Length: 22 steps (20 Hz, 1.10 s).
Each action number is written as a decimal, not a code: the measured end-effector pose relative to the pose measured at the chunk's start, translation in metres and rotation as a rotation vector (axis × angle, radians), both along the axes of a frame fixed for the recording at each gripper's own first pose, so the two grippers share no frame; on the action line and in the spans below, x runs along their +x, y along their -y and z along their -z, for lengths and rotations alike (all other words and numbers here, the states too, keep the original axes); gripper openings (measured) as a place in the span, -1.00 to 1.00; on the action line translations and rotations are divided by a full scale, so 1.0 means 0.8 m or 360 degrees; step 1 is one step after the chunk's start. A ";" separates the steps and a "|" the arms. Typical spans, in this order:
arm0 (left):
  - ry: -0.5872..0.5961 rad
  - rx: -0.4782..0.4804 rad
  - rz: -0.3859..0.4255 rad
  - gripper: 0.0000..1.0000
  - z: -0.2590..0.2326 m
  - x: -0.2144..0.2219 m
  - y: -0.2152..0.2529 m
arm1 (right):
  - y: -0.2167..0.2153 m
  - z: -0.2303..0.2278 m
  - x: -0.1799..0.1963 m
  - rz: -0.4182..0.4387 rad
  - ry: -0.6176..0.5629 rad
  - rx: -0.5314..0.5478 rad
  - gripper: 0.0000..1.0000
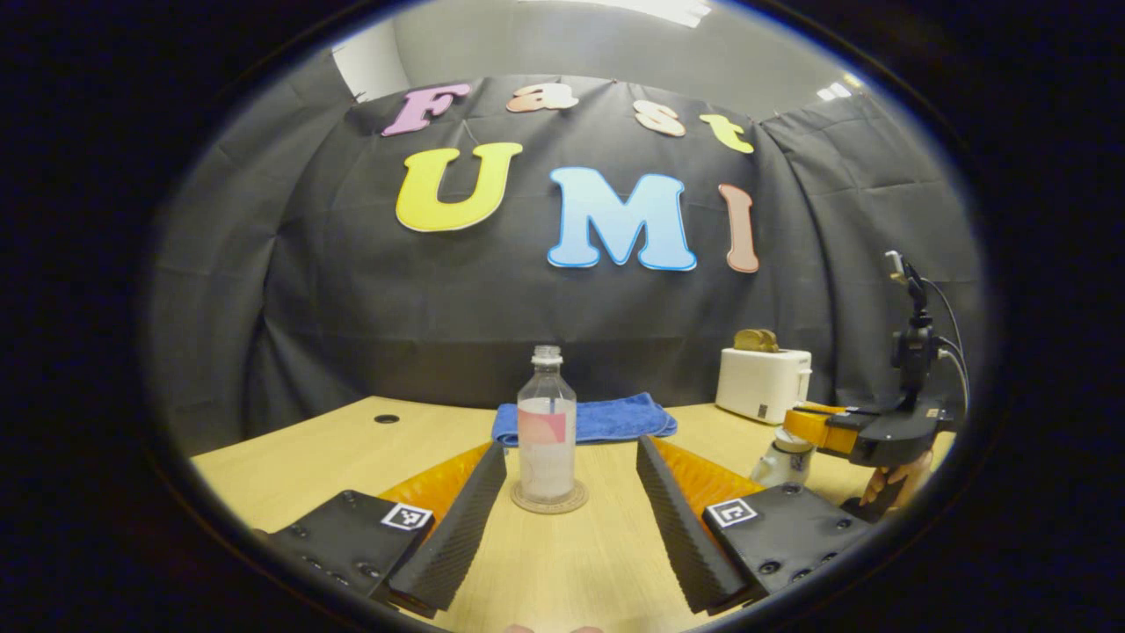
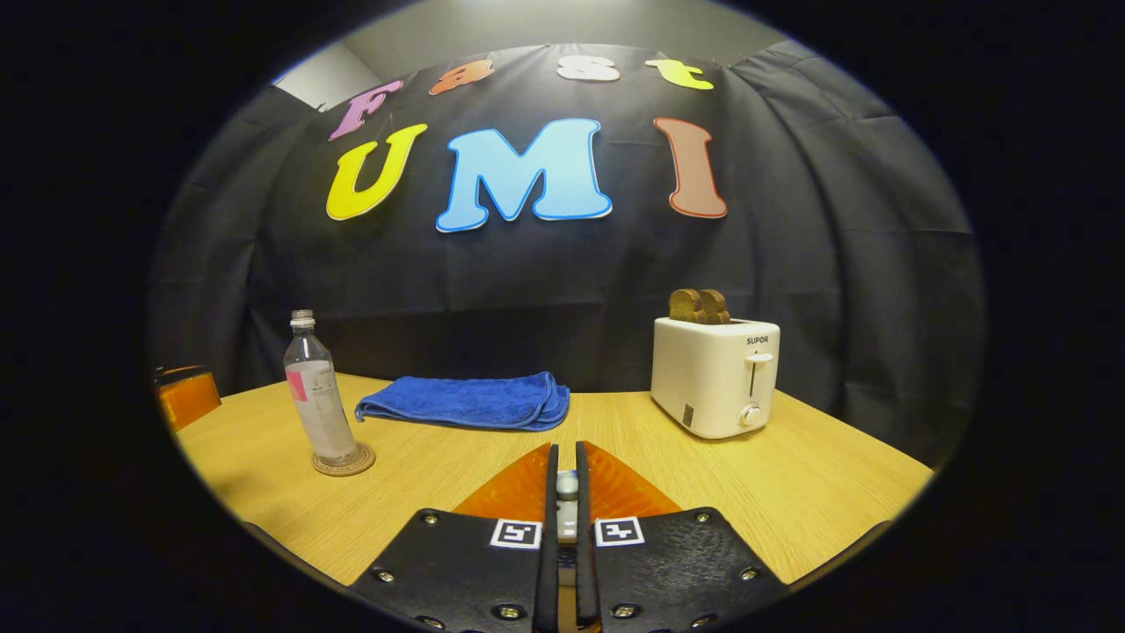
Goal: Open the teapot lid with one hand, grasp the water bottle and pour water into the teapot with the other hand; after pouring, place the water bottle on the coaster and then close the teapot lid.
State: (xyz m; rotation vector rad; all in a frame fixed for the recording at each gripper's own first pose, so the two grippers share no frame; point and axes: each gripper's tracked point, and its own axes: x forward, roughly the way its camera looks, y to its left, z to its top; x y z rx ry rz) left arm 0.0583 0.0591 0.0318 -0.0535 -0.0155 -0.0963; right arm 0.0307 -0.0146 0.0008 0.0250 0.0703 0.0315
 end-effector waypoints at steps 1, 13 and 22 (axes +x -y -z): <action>0.0001 0.0007 -0.0007 1.00 0.000 0.000 -0.001 | 0.002 0.002 0.001 0.0007 -0.0005 -0.0008 -0.84; 0.0003 0.0024 -0.0041 1.00 -0.002 -0.015 -0.003 | 0.015 -0.007 -0.009 0.0088 -0.0009 -0.0044 -0.33; -0.0008 0.0021 -0.0021 1.00 0.016 -0.055 0.046 | 0.003 -0.006 -0.089 0.0161 0.0039 0.0010 -0.02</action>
